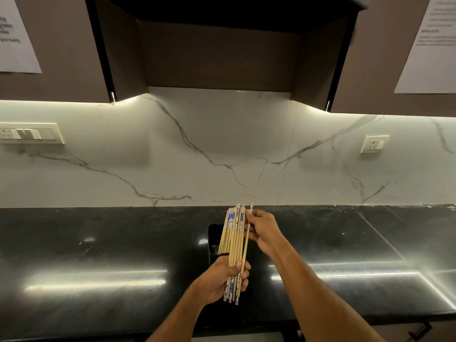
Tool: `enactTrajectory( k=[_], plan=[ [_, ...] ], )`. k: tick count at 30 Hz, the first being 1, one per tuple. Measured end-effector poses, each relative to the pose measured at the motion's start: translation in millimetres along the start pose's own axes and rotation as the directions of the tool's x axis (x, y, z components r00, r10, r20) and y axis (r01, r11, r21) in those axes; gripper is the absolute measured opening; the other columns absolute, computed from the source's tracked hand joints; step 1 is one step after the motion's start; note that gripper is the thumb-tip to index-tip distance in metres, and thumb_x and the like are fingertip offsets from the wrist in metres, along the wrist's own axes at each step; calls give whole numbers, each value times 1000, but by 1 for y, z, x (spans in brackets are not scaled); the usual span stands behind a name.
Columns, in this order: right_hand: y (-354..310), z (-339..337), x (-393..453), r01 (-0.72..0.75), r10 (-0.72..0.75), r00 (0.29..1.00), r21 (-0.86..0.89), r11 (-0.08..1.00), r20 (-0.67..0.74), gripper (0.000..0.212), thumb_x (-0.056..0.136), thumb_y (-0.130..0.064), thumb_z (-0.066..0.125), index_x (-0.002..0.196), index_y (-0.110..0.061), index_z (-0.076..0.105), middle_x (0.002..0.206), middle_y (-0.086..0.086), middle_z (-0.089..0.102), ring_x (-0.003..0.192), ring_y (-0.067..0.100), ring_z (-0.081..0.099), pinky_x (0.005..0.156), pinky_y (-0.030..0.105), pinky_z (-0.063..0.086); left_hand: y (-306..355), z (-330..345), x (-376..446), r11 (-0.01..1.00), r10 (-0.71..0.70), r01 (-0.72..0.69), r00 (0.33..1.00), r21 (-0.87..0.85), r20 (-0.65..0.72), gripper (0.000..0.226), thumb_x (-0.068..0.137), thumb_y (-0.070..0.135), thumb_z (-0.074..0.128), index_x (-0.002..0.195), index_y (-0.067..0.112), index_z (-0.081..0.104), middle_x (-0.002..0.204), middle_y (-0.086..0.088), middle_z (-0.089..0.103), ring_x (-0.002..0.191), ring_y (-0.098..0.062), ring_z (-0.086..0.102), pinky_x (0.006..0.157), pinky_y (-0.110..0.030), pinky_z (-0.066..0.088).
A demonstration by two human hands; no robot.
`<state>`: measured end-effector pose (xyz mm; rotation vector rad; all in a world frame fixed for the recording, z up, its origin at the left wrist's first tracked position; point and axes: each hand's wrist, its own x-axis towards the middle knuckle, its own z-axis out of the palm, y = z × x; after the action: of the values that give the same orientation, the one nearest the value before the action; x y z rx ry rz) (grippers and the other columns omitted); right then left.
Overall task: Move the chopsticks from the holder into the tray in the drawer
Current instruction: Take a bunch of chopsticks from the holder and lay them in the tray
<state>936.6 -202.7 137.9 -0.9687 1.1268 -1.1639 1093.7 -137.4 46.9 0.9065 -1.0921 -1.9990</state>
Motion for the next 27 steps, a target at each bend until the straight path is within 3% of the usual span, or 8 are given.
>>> enactTrajectory(
  k=[6, 13, 19, 27],
  plan=[
    [-4, -4, 2, -39, 39, 999, 8, 999, 30, 21, 104, -14, 53, 108, -3, 70, 100, 18, 78, 89, 29, 78, 75, 40, 64, 0, -3, -4, 1000, -25, 24, 999, 17, 41, 24, 99, 27, 62, 112, 7, 68, 88, -8, 61, 83, -21, 63, 85, -38, 53],
    [-8, -15, -2, -127, 98, 975, 142, 982, 199, 26, 105, -7, 47, 118, 0, 68, 107, 22, 73, 98, 34, 73, 83, 47, 62, -2, -3, -12, 998, -47, 52, 992, -41, 117, 21, 100, 24, 64, 110, 7, 67, 85, -7, 58, 78, -19, 60, 81, -36, 53],
    [-7, -18, -3, -79, 54, 973, 106, 991, 225, 28, 105, -8, 45, 118, 4, 68, 116, 34, 67, 99, 38, 72, 83, 46, 62, -3, -5, -15, 998, -46, 51, 992, -39, 121, 23, 100, 25, 61, 112, 6, 67, 84, -7, 58, 75, -18, 59, 78, -34, 53],
    [-3, -21, -7, -56, 21, 961, 119, 991, 274, 21, 100, -5, 58, 115, 2, 71, 113, 27, 72, 106, 40, 73, 80, 43, 63, -7, -6, -16, 997, -56, 63, 989, -43, 140, 23, 102, 23, 57, 111, 4, 67, 82, -8, 58, 75, -19, 59, 77, -35, 52]
  ],
)
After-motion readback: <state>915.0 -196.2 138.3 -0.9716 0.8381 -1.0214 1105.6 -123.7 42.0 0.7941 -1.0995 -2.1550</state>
